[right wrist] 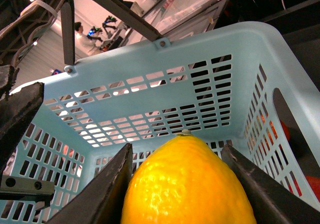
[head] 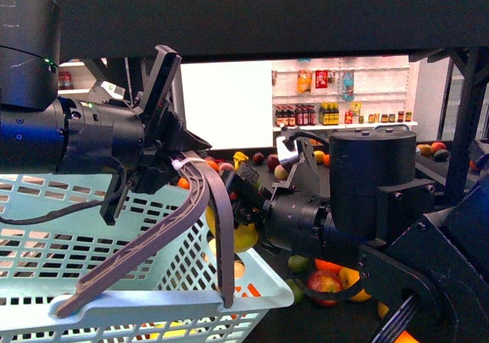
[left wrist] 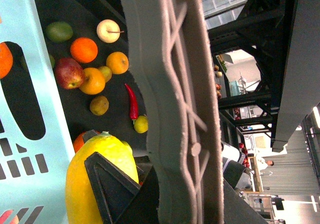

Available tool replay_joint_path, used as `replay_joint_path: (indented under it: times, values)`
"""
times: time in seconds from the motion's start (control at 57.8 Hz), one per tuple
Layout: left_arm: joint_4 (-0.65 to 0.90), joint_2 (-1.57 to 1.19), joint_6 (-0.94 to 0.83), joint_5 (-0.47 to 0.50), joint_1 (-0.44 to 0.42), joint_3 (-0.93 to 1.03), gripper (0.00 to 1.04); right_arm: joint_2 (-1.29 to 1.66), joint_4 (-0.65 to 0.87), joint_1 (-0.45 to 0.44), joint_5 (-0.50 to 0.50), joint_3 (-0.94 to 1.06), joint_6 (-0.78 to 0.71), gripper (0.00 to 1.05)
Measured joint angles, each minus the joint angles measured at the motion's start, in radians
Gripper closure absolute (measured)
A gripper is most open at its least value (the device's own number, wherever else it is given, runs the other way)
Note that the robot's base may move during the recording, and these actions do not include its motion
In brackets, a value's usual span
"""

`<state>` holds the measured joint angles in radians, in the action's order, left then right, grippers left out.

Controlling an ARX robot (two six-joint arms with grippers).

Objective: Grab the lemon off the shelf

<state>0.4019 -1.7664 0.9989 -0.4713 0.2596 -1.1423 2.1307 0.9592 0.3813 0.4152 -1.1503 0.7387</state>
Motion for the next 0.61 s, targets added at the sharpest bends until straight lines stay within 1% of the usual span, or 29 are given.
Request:
replay_joint_path:
  times: [0.087, 0.138, 0.156, 0.225, 0.467, 0.606]
  values:
    - [0.000, 0.000, -0.004, 0.000, 0.000, 0.000, 0.97, 0.000, 0.000, 0.000, 0.000, 0.000, 0.003, 0.34]
    - [0.000, 0.000, -0.005, 0.000, 0.000, 0.000, 0.97, 0.000, 0.000, 0.000, 0.001, 0.000, 0.003, 0.24]
    - [0.000, 0.000, -0.005, 0.000, 0.000, 0.000, 0.97, 0.000, 0.000, 0.000, 0.001, 0.000, 0.002, 0.19]
    - [0.000, 0.000, -0.006, 0.001, 0.000, 0.000, 0.97, 0.001, -0.002, 0.000, -0.002, 0.000, 0.002, 0.07]
    - [0.000, 0.000, -0.006, 0.002, 0.000, 0.000, 0.97, 0.001, -0.004, -0.003, -0.003, 0.000, 0.002, 0.07]
    - [0.000, -0.001, -0.005, 0.004, 0.000, 0.000, 0.97, 0.001, -0.015, -0.020, -0.004, -0.004, -0.016, 0.07]
